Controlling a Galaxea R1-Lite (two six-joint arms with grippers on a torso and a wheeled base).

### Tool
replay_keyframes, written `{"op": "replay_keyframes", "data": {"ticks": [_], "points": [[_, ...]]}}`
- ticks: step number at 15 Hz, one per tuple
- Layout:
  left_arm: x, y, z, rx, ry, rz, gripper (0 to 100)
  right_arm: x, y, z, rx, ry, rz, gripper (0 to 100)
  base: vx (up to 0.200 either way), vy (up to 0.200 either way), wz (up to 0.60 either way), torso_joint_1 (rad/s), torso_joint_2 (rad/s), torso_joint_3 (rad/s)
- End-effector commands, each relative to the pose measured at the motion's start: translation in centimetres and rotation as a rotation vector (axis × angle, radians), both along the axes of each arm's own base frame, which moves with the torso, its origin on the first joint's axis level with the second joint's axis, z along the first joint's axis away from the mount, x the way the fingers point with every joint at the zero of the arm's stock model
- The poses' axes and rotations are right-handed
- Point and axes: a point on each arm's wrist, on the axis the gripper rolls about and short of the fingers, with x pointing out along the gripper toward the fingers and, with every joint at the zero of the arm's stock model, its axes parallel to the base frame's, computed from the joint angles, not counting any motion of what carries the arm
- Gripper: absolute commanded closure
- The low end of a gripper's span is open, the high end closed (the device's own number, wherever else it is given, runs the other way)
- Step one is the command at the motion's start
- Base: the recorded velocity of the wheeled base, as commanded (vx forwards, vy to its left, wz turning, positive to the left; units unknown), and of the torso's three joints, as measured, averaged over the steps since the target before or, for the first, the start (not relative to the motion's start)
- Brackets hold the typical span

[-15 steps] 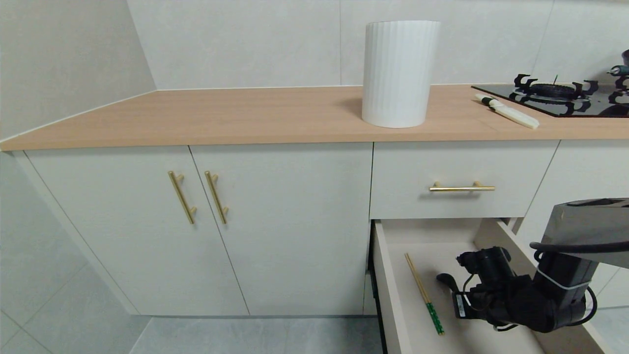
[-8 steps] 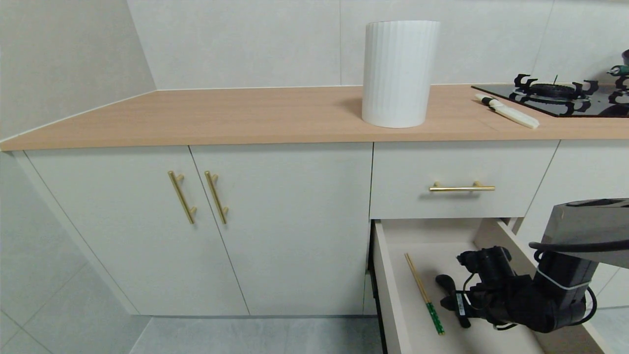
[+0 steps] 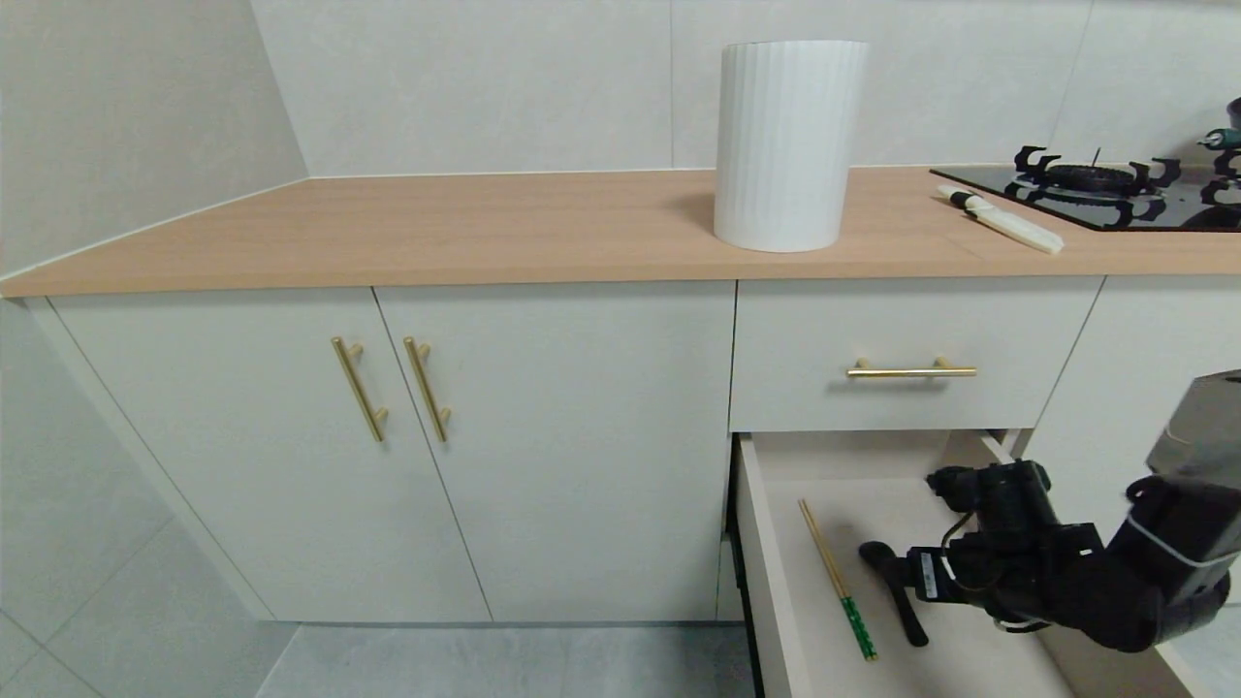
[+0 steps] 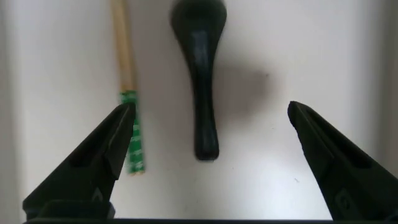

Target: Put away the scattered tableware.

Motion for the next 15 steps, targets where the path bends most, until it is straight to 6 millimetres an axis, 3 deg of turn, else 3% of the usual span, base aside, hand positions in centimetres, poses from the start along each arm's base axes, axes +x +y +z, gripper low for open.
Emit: {"op": "replay_keyframes", "data": {"ticks": [1,4,5,7,13,15], "points": [[0.0,0.0,0.0,0.000,0.001,0.000,0,-3.4,-0.5,7.7,0.039,-0.152,0.012,0,0.000,0.000,0.00,0.000,0.00,0.000],[0.0,0.0,0.0,0.000,0.001,0.000,0,-7.8,-1.2,13.7,0.126,-0.164,0.108,0,0.000,0.000,0.00,0.000,0.00,0.000],[0.0,0.0,0.0,0.000,0.001,0.000,0,-9.2,-1.3,14.7,0.153,-0.147,0.147,0,0.000,0.000,0.00,0.000,0.00,0.000],[0.0,0.0,0.0,0.001,0.001,0.000,0,-10.8,-1.5,15.4,0.185,-0.126,0.201,0,0.000,0.000,0.00,0.000,0.00,0.000],[0.0,0.0,0.0,0.000,0.001,0.000,0,-11.6,-1.4,14.7,0.101,-0.059,0.282,0,0.000,0.000,0.00,0.000,0.00,0.000],[0.0,0.0,0.0,0.000,0.001,0.000,0,-12.1,-1.1,14.5,0.087,-0.035,0.312,0,-0.200,0.000,0.00,0.007,0.00,0.002]]}}
